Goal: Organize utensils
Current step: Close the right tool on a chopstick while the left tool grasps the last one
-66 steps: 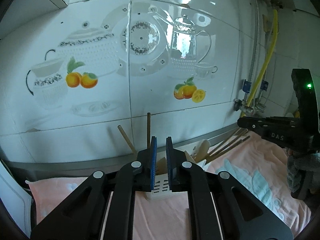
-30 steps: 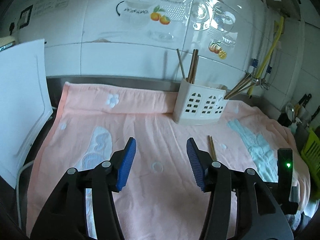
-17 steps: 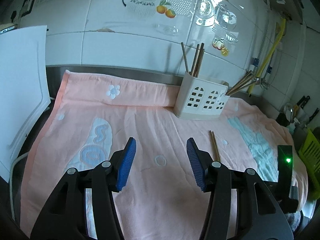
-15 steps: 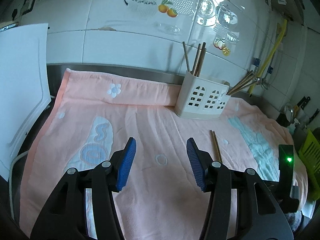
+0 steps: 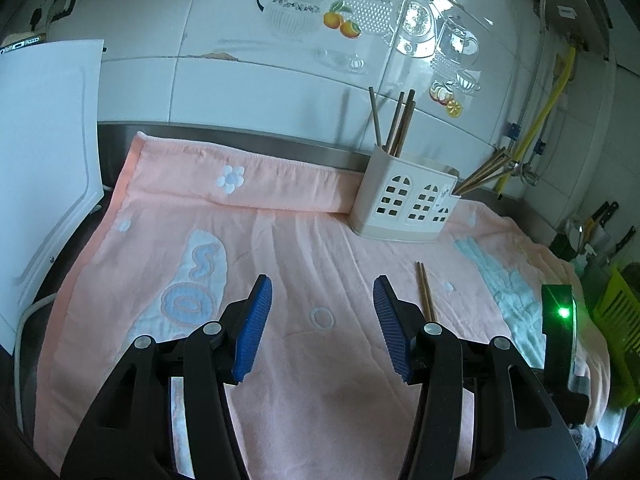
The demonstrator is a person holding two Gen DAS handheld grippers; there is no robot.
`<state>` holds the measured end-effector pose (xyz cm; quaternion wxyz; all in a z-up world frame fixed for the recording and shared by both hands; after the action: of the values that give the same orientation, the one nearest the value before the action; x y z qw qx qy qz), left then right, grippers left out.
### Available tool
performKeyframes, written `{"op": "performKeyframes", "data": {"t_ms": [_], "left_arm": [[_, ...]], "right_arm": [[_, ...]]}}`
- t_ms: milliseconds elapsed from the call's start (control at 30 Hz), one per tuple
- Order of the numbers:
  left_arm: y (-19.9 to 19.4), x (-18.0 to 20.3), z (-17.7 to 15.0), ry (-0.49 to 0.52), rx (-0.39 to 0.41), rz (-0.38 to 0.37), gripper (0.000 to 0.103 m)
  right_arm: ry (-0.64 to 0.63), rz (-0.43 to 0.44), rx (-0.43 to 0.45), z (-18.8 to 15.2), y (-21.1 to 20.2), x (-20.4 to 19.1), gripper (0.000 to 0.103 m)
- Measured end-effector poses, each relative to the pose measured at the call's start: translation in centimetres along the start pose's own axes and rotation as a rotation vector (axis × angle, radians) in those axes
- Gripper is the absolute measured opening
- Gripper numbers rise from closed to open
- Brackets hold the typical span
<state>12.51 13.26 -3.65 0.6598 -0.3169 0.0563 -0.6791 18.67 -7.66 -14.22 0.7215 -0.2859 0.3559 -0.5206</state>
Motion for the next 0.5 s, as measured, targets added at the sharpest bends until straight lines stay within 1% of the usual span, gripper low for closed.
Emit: {"op": "performKeyframes", "data": {"t_ms": [167,267,367,433,500], "left_arm": [[0.2,0.1,-0.1,-0.009,-0.005,-0.011,0.053],[0.2,0.2,-0.1,-0.01,-0.008,-0.02,0.053],[0.0,0.2,-0.2,-0.007,-0.009,-0.016,0.053],[0.0,0.0,-0.2,-0.014,-0.01,-0.015,0.053],[0.0,-0.3,-0.2,-0.022,-0.013,-0.011,0.053]], "right_arm": [[0.034,0.032,0.003,0.0,0.1,0.3,0.009],[0.06,0.068,0.014,0.0,0.2,0.5,0.009],[0.079,0.123,0.018,0.0,0.3,1.0,0.009],[0.066,0.121,0.022,0.0,0.1,1.0,0.008],[0.031,0.098,0.033,-0.2,-0.2,0.9,0.008]]}}
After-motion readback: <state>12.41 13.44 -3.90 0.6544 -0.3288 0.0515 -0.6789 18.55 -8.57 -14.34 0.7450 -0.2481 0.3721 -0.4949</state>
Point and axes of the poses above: each gripper's, at about its wrist camera, not at the fingertips, and y roughly the way its jaws point, x to its right, z to its top, the point moved 3 cm from there along y, roughly the way its jaws point, and after that the axes turned 6 degrees about -y, right-handed, at the moved point
